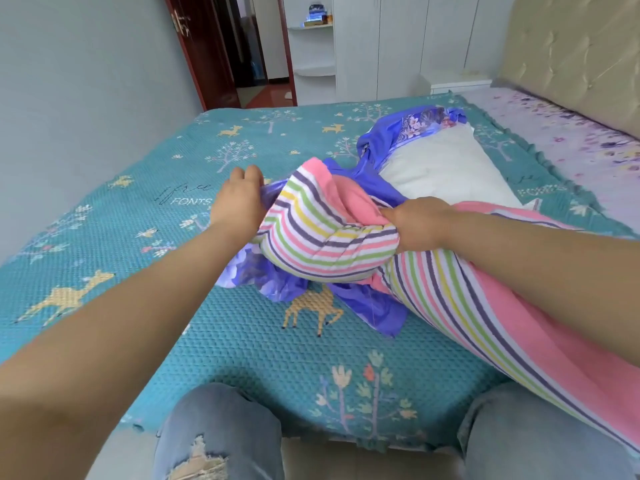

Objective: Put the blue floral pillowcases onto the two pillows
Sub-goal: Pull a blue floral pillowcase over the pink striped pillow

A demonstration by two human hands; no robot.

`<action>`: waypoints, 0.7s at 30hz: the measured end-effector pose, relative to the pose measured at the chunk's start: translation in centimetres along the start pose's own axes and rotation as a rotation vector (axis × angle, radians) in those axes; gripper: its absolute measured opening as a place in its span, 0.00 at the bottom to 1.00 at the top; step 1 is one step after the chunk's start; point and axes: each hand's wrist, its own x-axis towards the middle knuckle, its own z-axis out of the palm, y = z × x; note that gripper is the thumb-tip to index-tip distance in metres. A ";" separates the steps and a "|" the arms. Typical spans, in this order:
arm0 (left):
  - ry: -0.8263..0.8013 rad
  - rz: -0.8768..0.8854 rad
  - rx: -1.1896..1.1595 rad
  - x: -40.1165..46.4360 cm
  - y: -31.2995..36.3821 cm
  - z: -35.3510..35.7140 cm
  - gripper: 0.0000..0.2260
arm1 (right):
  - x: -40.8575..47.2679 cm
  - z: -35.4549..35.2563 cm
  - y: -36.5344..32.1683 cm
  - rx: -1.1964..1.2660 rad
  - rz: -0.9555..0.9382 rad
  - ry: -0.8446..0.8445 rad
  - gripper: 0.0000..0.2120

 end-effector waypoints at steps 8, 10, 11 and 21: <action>-0.244 -0.611 -0.650 -0.9 -4.2 1.4 0.10 | 0.5 0.2 0.5 0.111 0.106 0.008 0.31; -0.237 -0.734 -0.997 -0.9 -3.2 1.1 0.05 | 0.8 0.5 0.7 0.114 0.132 0.005 0.33; -0.252 -0.763 -1.087 -0.9 -2.8 0.9 0.06 | 1.0 0.6 0.8 0.126 0.149 -0.004 0.34; -0.111 -0.179 -0.488 -1.6 4.3 -2.2 0.09 | 1.7 0.9 -0.4 0.054 0.305 -0.108 0.36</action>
